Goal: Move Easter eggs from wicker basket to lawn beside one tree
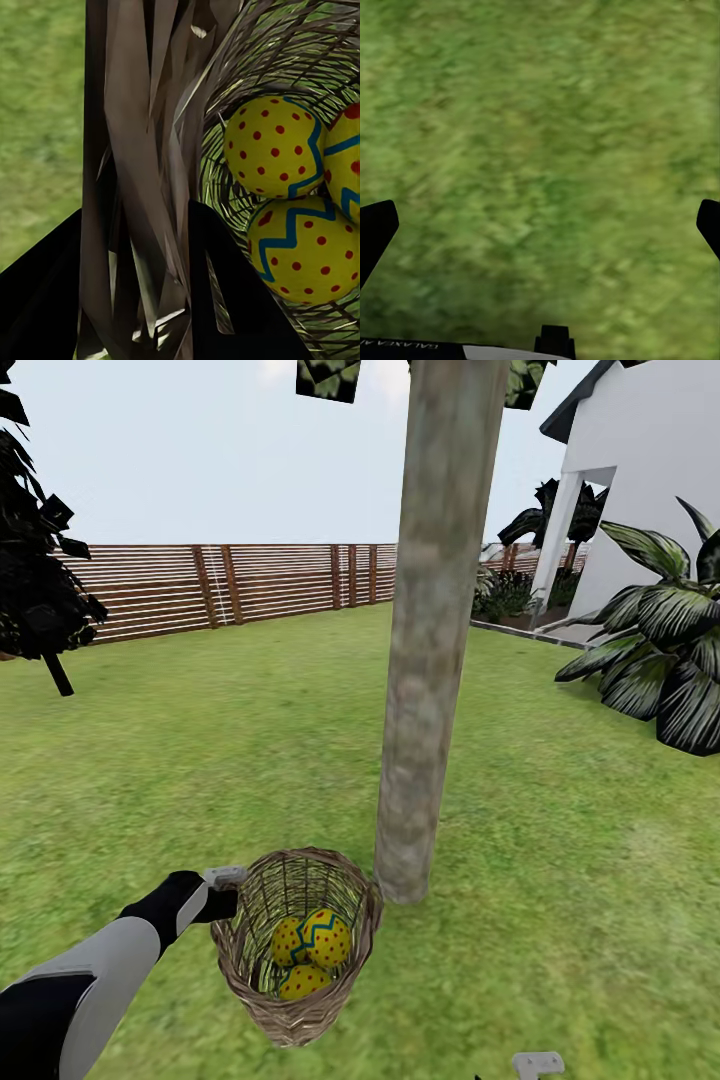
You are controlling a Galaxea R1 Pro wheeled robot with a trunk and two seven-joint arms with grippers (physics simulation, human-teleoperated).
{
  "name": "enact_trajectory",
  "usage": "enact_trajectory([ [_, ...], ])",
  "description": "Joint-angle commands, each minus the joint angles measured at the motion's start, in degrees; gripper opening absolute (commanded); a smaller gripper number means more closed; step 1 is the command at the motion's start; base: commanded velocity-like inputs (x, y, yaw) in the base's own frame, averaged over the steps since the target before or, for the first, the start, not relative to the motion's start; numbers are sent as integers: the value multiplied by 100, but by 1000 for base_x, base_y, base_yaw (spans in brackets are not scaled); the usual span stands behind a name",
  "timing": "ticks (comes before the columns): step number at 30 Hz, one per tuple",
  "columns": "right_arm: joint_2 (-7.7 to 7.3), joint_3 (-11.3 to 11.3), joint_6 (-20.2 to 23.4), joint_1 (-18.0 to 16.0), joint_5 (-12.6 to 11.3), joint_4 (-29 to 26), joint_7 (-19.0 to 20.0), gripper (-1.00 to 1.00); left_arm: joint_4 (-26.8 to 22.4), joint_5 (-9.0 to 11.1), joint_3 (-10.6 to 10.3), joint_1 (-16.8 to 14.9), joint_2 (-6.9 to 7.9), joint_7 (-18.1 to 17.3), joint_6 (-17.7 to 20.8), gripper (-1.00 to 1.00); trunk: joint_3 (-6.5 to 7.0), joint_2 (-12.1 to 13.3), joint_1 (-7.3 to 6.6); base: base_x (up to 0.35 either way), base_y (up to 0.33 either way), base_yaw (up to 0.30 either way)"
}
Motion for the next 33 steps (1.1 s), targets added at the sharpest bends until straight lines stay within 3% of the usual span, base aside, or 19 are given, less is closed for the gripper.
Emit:
enact_trajectory([
  [1,1,-49,-21,-5,45,4,33,100,-10,73,33,-3,0,2,34,-100,-27,-49,24,0,0,0],
  [15,-19,-66,-21,-5,31,-6,50,100,-10,73,34,-3,-3,2,34,-100,-278,-611,331,0,0,0],
  [17,-42,-79,73,-5,24,-380,183,100,-10,73,33,-3,-3,2,34,-100,-314,-691,375,0,0,0],
  [19,-150,-107,812,-5,3,-1059,833,100,-10,73,33,-3,-3,2,34,-100,-350,-771,419,0,0,0],
  [20,-216,-150,1529,-5,-4,-1583,1376,100,-10,73,34,-3,-3,2,34,-100,-368,-811,441,0,0,0],
  [21,-254,-263,2094,-5,-9,-2055,1869,100,-10,73,34,-3,-3,2,34,-100,-386,-851,463,0,0,0],
  [23,-279,-769,3249,-6,-5,-3022,2792,100,-10,73,34,-3,-9,2,34,-100,-421,-932,507,0,0,0],
  [25,-287,-966,4120,-12,-5,-3572,3369,100,-10,73,34,-3,-11,2,34,-100,-457,-1012,551,0,0,0],
  [26,-289,-1003,4299,-13,-2,-3674,3717,100,-10,73,34,-3,-7,2,34,-100,-475,-1052,573,0,0,0],
  [28,-289,-1016,4364,-13,13,-3685,3963,100,-10,73,34,-3,-3,2,34,-100,-511,-1132,617,0,0,0],
  [33,-298,-1022,4332,-14,42,-3732,3934,100,-10,73,34,-3,5,2,34,-100,-601,-1333,727,0,0,0],
])
